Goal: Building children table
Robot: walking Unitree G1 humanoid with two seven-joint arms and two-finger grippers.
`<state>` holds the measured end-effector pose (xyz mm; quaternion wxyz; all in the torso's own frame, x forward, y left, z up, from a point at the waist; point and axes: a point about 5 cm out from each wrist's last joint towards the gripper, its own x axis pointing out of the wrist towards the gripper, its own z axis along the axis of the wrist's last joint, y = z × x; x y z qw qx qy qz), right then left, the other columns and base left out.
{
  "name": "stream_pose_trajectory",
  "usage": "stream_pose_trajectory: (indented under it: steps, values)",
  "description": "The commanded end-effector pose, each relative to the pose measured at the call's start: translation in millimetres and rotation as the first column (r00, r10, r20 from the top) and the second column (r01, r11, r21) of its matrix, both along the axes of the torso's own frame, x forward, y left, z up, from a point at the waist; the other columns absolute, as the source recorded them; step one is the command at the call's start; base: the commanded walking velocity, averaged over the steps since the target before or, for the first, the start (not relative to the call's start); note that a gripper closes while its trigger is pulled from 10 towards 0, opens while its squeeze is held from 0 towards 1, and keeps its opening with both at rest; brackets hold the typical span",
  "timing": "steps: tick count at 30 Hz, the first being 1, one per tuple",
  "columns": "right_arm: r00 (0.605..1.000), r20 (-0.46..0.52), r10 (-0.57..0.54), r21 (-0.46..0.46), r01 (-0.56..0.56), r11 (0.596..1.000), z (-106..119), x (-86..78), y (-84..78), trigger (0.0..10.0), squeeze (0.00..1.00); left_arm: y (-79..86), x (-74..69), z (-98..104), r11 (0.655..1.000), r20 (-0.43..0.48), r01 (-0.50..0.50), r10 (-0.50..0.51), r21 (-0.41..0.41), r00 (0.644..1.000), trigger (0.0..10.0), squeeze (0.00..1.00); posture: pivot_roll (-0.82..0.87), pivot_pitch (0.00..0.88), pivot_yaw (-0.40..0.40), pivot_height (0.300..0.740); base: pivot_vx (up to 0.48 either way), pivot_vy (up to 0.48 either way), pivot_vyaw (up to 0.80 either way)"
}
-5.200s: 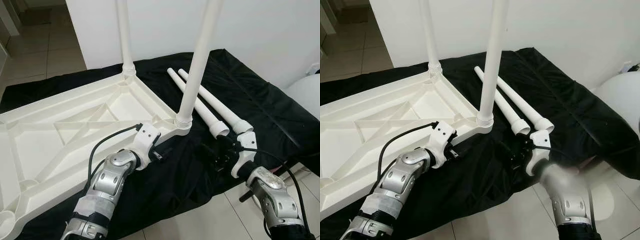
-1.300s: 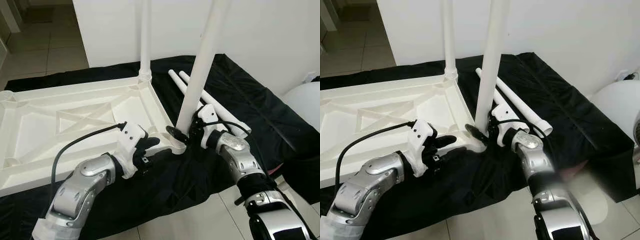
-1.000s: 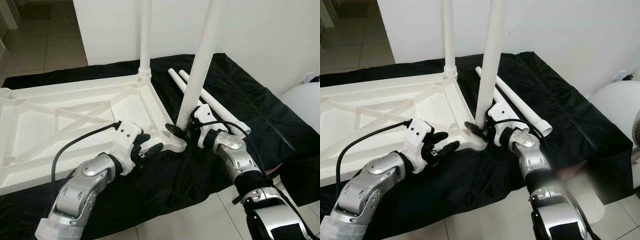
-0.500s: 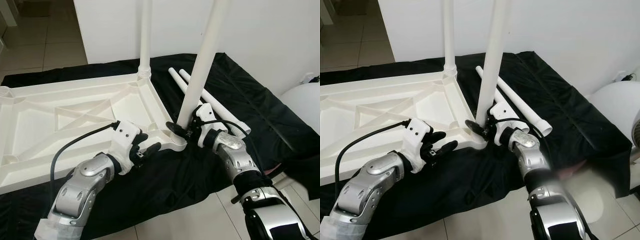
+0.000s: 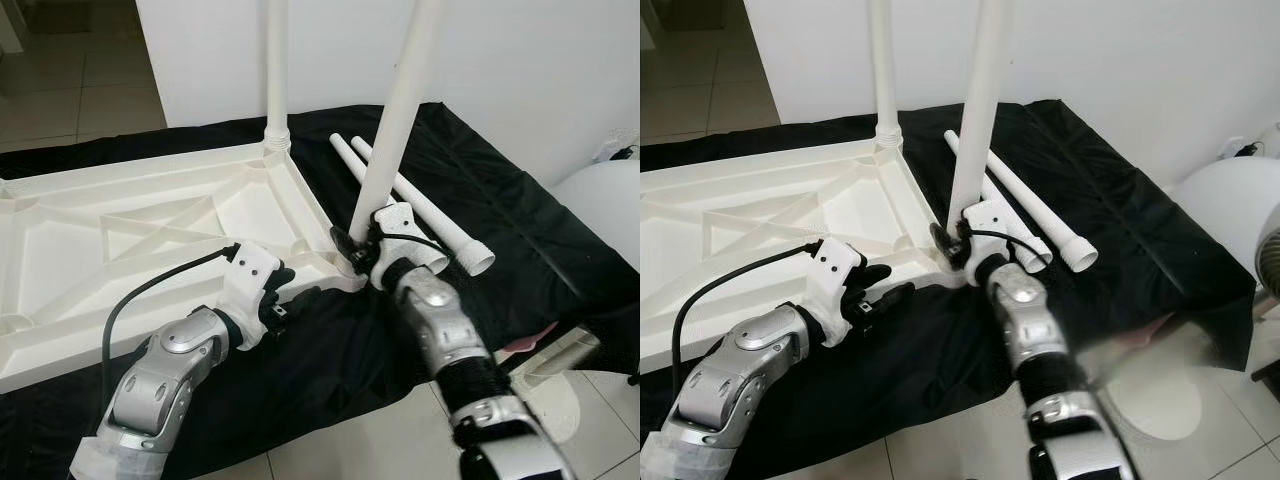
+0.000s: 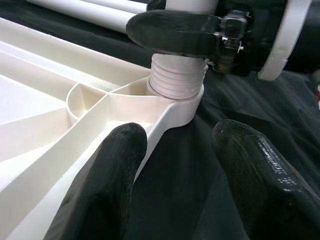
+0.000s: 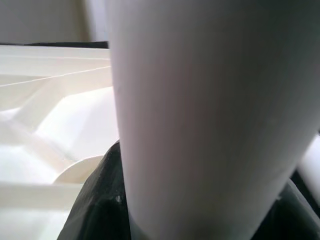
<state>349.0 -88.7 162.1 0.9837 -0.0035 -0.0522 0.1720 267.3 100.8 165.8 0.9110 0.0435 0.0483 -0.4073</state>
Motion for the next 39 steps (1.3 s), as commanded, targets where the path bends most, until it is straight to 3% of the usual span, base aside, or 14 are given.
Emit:
stream_pose_trajectory:
  steps: [1, 7, 14, 15, 16, 24, 25, 28, 32, 33, 35, 39]
  values:
    - [0.984, -0.09, -0.153, 0.064, 0.159, 0.985, -10.7, -3.2, -3.5, 10.0, 0.0, 1.5, 3.6, 0.0, 0.999, 0.016, -0.042, 0.042, 0.008, 0.999, 10.0, 0.0, 0.01, 0.066, -0.055, 0.74, 0.0, 0.0, 0.0]
    - [0.958, -0.114, -0.262, 0.114, 0.274, 0.955, -8.3, -6.9, 3.4, 10.0, 0.0, 0.6, 5.0, 0.2, 0.999, 0.022, -0.043, 0.042, 0.006, 0.999, 10.0, 0.0, 0.01, 0.057, -0.059, 0.74, 0.0, 0.0, 0.0]
    - [0.971, -0.087, -0.223, 0.156, 0.234, 0.959, 2.1, -10.2, 3.5, 10.0, 0.0, 0.4, 5.4, 0.3, 0.999, 0.027, -0.038, 0.038, 0.003, 0.999, 10.0, 0.0, 0.0, 0.044, -0.056, 0.74, 0.0, 0.0, 0.0]
    - [0.973, -0.076, -0.219, 0.155, 0.228, 0.961, 3.5, -10.6, 1.5, 10.0, 0.33, 0.4, 5.8, 0.4, 0.999, 0.028, -0.038, 0.038, 0.004, 0.999, 10.0, 0.0, 0.0, 0.044, -0.056, 0.74, 0.0, 0.0, 0.0]
    - [0.976, -0.067, -0.208, 0.165, 0.217, 0.962, 4.4, -10.8, -0.9, 10.0, 1.0, 0.4, 6.3, 0.5, 0.999, 0.03, -0.039, 0.038, 0.005, 0.999, 10.0, 0.0, 0.0, 0.044, -0.056, 0.74, 0.0, 0.0, 0.0]
    - [0.99, -0.025, -0.136, 0.126, 0.138, 0.982, 7.6, -9.8, -16.7, 10.0, 1.0, 0.0, 6.9, 0.4, 0.999, 0.032, -0.034, 0.034, 0.006, 0.999, 10.0, 0.0, 0.0, 0.036, -0.051, 0.74, 0.0, 0.0, 0.0]
    - [0.995, -0.018, -0.101, 0.115, 0.103, 0.988, 8.2, -9.7, -20.1, 10.0, 0.0, -0.2, 6.9, 0.6, 0.999, 0.033, -0.033, 0.033, 0.006, 0.999, 10.0, 0.0, 0.0, 0.036, -0.051, 0.74, 0.0, 0.0, 0.0]
    - [0.998, -0.014, -0.063, 0.106, 0.064, 0.992, 8.6, -10.1, -22.4, 10.0, 0.0, -0.3, 7.0, 0.7, 0.999, 0.033, -0.033, 0.033, 0.006, 0.999, 10.0, 0.0, 0.01, 0.035, -0.051, 0.74, 0.0, 0.0, 0.0]
    - [0.994, 0.01, 0.112, 0.024, -0.112, 0.993, 8.5, -12.3, -39.3, 10.0, 0.0, 0.7, 7.4, 0.1, 0.999, 0.034, -0.037, 0.037, 0.006, 0.999, 10.0, 0.0, 0.01, 0.034, -0.05, 0.74, 0.0, 0.0, 0.0]
    - [0.994, 0.01, 0.112, 0.024, -0.112, 0.993, 8.5, -12.3, -39.3, 10.0, 0.0, 0.7, 7.4, 0.1, 0.999, 0.034, -0.037, 0.037, 0.006, 0.999, 10.0, 0.0, 0.01, 0.034, -0.05, 0.74, 0.0, 0.0, 0.0]
    - [0.976, 0.019, 0.217, -0.065, -0.215, 0.974, 7.9, -11.6, -44.5, 10.0, 0.0, 0.0, 7.7, 0.1, 0.999, 0.034, -0.036, 0.036, 0.004, 0.999, 10.0, 0.0, 0.0, 0.033, -0.047, 0.74, 0.0, 0.0, 0.0]
    - [0.951, 0.002, 0.311, -0.122, -0.308, 0.944, 6.8, -5.9, -46.2, 10.0, 0.0, -2.7, 7.5, -0.9, 1.0, 0.029, -0.02, 0.02, 0.001, 0.999, 10.0, 0.0, -0.01, 0.033, -0.043, 0.74, 0.0, 0.0, 0.0]
